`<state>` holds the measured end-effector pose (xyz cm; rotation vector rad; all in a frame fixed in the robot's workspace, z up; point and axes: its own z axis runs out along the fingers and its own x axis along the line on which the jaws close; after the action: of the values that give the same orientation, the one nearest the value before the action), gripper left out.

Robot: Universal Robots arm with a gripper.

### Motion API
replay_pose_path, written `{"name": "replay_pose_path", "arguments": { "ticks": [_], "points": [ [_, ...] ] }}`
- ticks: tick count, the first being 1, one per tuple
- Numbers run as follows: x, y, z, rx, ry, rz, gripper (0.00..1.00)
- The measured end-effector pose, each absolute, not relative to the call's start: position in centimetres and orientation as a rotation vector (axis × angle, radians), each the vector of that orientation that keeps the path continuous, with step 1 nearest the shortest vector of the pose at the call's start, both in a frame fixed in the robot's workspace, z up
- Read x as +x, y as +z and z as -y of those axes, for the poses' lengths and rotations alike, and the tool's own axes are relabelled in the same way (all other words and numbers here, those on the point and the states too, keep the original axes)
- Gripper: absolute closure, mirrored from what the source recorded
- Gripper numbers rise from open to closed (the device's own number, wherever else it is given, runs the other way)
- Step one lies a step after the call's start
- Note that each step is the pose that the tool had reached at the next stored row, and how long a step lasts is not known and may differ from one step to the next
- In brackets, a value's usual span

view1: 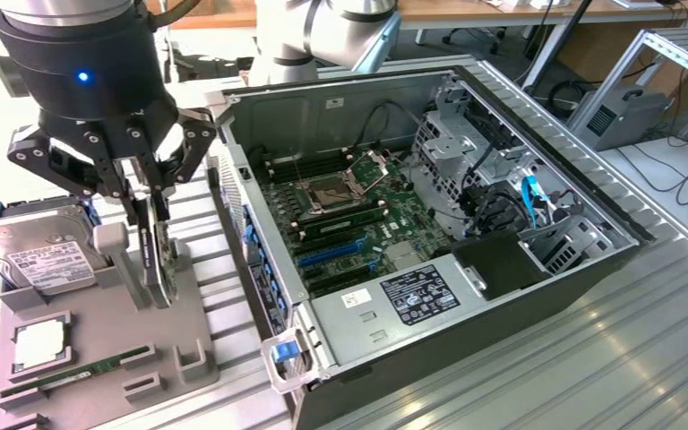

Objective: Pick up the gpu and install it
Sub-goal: 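Pick up the gpu and move the gpu toward the slot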

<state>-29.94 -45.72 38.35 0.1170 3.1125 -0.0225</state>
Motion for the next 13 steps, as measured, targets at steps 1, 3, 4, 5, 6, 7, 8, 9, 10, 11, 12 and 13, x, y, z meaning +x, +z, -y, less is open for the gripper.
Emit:
{"name": "replay_pose_path", "arguments": {
  "ticks": [1, 3, 4, 5, 6, 7, 8, 9, 10, 11, 12, 13],
  "points": [
    [-29.9, 38.5, 45.7, 0.117, -0.022, -3.113, 0.73],
    [-29.9, 38.9, 45.7, 0.117, -0.022, -3.112, 0.73],
    [-29.9, 39.0, 45.7, 0.117, -0.022, -3.112, 0.73],
    [-29.9, 39.3, 45.7, 0.117, -0.023, -3.113, 0.73],
    [-29.9, 39.7, 45.7, 0.117, -0.022, -3.113, 0.73],
    [-29.9, 39.7, 45.7, 0.117, -0.022, -3.112, 0.73],
    [-29.9, 39.8, 45.7, 0.117, -0.022, -3.112, 0.73],
    [-29.9, 39.9, 45.7, 0.117, -0.022, -3.113, 0.73],
    [-29.9, 40.0, 45.7, 0.117, -0.022, -3.112, 0.73],
    [-29.9, 40.0, 45.7, 0.117, -0.022, -3.112, 0.73],
    [-29.9, 40.1, 45.7, 0.117, -0.022, -3.112, 0.73],
    [-29.9, 40.3, 45.7, 0.117, -0.022, -3.112, 0.73]
  ]
}}
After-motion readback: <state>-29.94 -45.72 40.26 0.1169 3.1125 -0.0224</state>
